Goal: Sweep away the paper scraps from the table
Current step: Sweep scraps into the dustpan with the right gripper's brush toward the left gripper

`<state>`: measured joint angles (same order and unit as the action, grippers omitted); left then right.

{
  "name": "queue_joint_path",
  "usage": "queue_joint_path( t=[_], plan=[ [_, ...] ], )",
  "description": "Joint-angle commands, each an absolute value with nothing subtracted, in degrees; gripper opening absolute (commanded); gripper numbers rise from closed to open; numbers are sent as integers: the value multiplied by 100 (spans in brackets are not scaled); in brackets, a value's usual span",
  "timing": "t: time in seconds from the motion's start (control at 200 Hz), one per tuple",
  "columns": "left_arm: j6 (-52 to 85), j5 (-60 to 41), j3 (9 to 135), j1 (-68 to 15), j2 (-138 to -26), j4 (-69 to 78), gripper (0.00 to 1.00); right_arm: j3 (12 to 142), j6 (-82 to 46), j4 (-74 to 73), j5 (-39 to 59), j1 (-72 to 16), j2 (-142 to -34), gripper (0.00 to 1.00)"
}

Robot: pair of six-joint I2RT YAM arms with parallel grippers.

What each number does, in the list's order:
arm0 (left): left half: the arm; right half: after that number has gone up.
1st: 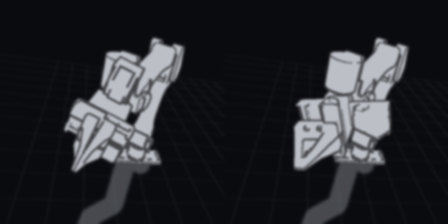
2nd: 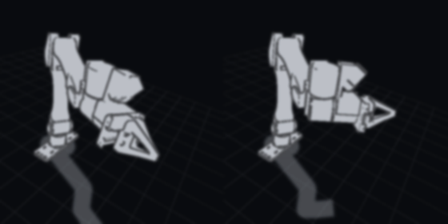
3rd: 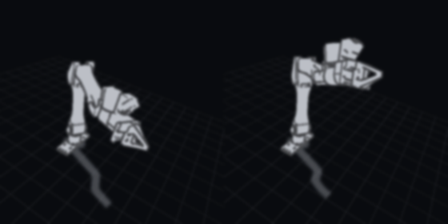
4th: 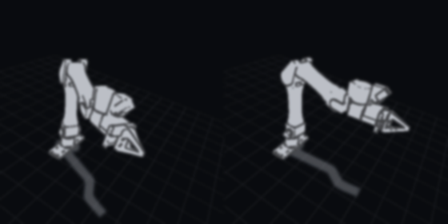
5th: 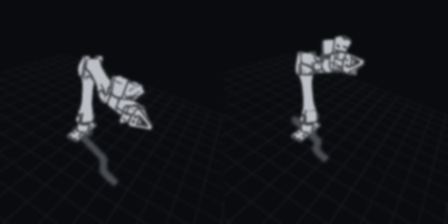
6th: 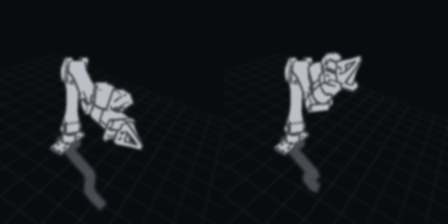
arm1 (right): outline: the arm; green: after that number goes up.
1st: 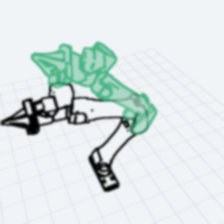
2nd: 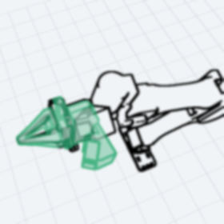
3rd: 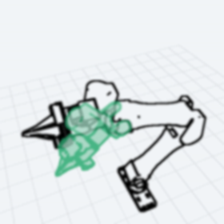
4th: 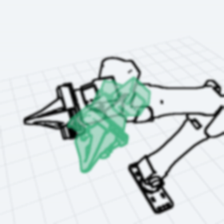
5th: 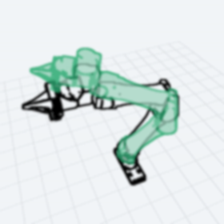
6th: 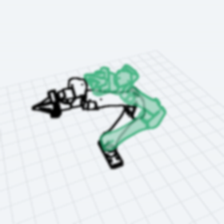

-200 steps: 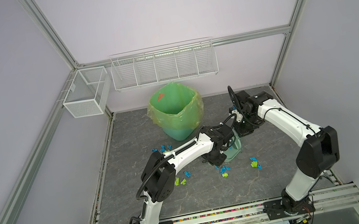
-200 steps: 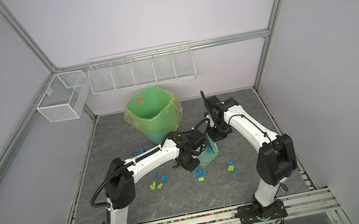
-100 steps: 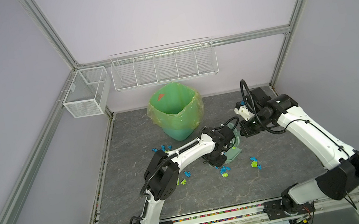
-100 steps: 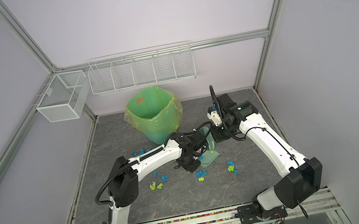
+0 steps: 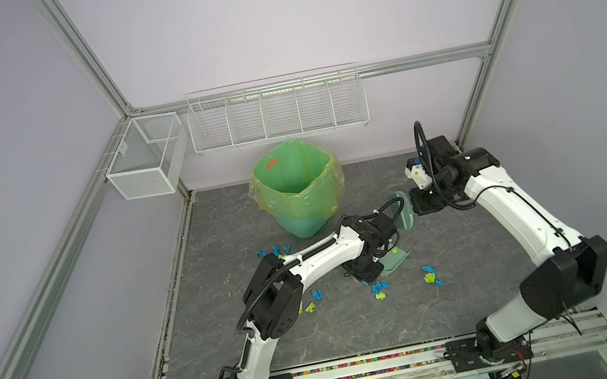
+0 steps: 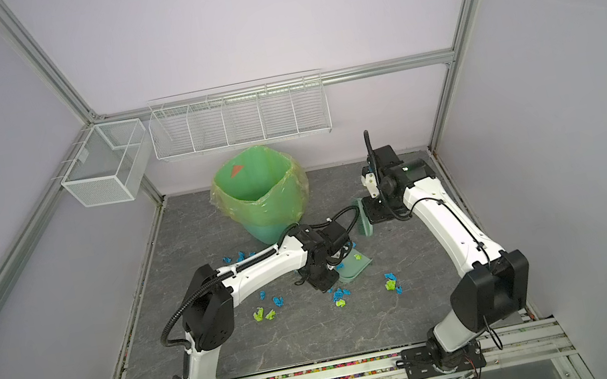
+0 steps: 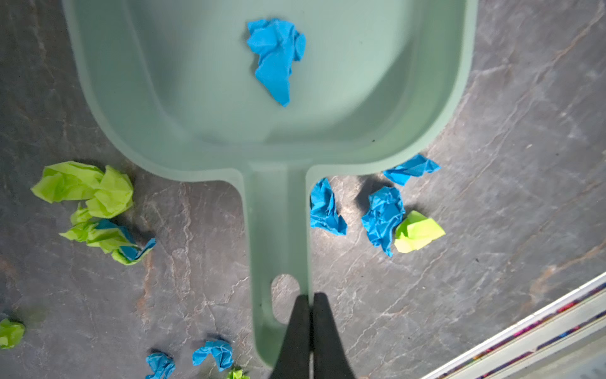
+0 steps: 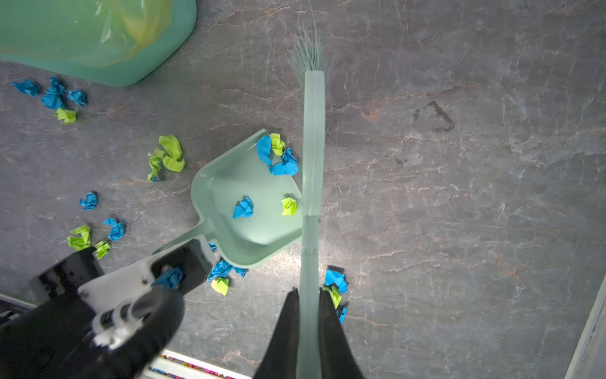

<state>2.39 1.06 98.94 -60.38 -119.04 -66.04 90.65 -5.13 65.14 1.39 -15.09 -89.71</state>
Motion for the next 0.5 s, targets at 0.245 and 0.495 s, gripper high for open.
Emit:
queue_joint_path(
  t=[0.245,0.495],
  plan=[
    [212,54,10045,-5906,-11939,-6658,0,9663,-20,5907,216,-1583,-9907,7],
    [220,14,10116,-5845,-12040,-6653,0,9477,21,5767,638,-1869,-10189,7]
  ],
)
